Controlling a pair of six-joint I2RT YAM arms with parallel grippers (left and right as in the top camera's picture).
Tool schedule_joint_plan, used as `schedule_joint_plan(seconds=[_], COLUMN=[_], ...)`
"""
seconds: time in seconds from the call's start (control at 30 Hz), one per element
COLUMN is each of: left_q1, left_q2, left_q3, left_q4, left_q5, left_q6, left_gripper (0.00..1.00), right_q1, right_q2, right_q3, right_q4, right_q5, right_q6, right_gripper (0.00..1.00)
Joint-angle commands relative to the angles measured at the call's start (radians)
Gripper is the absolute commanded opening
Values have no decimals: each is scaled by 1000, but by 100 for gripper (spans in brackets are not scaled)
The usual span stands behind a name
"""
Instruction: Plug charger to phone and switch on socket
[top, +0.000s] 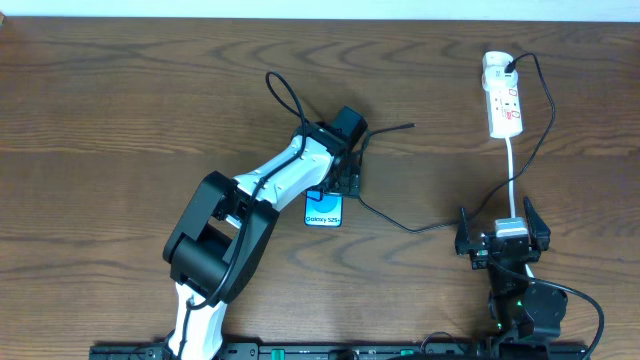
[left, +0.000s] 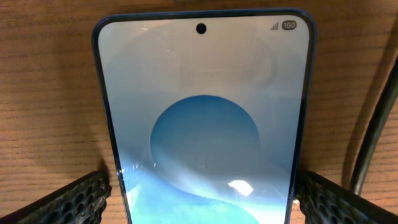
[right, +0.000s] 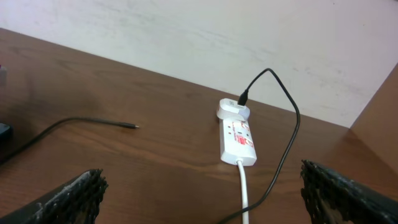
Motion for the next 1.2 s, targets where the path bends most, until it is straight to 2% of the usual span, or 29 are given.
schedule_joint_plan(seconds=[0.0,0.13,0.6,0.77,0.97,1.17], left_q1=[-27,-40,-39,-39,-37,-28], left_q2=[91,91,91,91,90,89], left_q3=[-74,-74,-74,-74,-71,-21], left_q4=[-13,-9,-17,-17,-19,-73], left_q5=[-21,-31,-31,-31,-31,-31], left_q6=[-1,-2,-24,-24,-24,-23], left_gripper=[99,97,80,80,74,67], right_q1=[-4,-4,-4,-4,-4,-4], right_q2=[-5,-5,-5,-5,-5,-5], right_q3=[-1,-1,-1,-1,-1,-1], right_q4=[-4,-4,-4,-4,-4,-4], right_q5=[4,4,4,4,4,4], right_q6=[-11,-11,-11,-11,-11,-11], right_gripper=[99,99,99,99,99,99])
